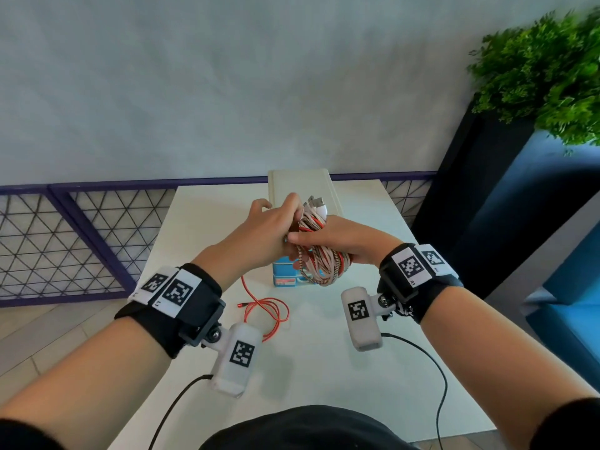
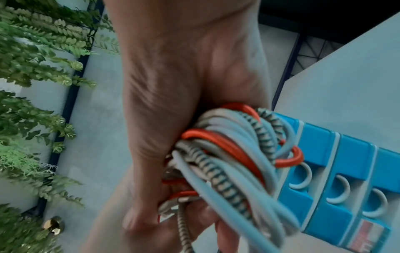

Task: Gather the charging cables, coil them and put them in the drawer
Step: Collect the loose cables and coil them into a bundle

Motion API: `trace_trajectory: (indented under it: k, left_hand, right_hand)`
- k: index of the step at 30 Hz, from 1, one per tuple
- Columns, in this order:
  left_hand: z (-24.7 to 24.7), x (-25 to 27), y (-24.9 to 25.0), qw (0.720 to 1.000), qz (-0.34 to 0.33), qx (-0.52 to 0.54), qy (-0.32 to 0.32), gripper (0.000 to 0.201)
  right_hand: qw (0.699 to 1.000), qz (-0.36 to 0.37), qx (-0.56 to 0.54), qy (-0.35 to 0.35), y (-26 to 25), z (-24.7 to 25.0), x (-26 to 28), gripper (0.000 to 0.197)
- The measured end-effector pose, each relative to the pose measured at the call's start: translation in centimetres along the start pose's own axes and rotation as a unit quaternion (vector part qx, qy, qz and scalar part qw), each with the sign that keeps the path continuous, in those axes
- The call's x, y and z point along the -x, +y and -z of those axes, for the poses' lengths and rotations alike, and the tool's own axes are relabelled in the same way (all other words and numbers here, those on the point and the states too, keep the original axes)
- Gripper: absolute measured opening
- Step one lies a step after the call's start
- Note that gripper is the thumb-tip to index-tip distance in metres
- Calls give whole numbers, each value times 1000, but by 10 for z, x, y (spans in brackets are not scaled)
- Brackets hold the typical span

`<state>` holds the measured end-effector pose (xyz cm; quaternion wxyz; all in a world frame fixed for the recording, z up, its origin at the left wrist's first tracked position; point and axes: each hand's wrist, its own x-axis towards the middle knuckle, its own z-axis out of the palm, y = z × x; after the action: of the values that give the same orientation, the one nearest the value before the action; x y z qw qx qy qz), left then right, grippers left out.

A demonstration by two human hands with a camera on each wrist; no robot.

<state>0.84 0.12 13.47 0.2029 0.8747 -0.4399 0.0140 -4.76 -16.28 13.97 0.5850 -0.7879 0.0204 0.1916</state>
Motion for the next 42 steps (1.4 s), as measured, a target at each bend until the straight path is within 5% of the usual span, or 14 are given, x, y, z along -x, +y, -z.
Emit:
trace_trajectory:
  k: [7, 10, 14, 17, 20, 24, 27, 33, 35, 37, 39, 42]
  left_hand:
    - [-1, 3, 1, 1000, -10, 26, -6, 51]
    - [7, 1, 4, 985, 34, 149, -86, 58]
    - [21, 0, -9, 930, 71, 306, -190, 66]
    - [30, 3, -21, 889, 104, 441, -67, 70]
    - [33, 3, -34, 881, 174, 432, 86, 43]
    - [13, 7, -36, 879, 243, 410, 15, 29]
    - [-1, 13, -21, 832, 244, 496, -48, 40]
    - [-8, 27, -11, 684, 223, 692, -65, 33]
    - [-6, 30, -8, 685, 210, 694, -76, 30]
    - [-5, 30, -3, 723, 206, 654, -81, 27]
    - [-5, 26, 4, 755, 210, 617, -76, 21]
    - [-5, 17, 14, 765, 224, 601, -58, 19]
  right_hand:
    - [1000, -10, -25, -15, 3, -5, 3, 23]
    - [998, -24, -43, -31, 7, -3, 4, 27]
    - [998, -28, -63, -7, 10, 4, 4, 13]
    - [998, -25, -47, 20, 16, 13, 5, 6]
    - [993, -18, -104, 48, 25, 14, 2, 8]
    - [975, -16, -202, 87, 27, 8, -5, 8]
    - [967, -2, -243, 73, 25, 4, -7, 11]
    - [937, 26, -327, 121, 25, -1, -16, 9]
    - [935, 31, -322, 146, 27, -1, -17, 5]
    - [937, 29, -313, 151, 28, -2, -18, 8]
    - [941, 34, -313, 122, 25, -6, -17, 19]
    - [945, 53, -317, 54, 17, -13, -12, 41]
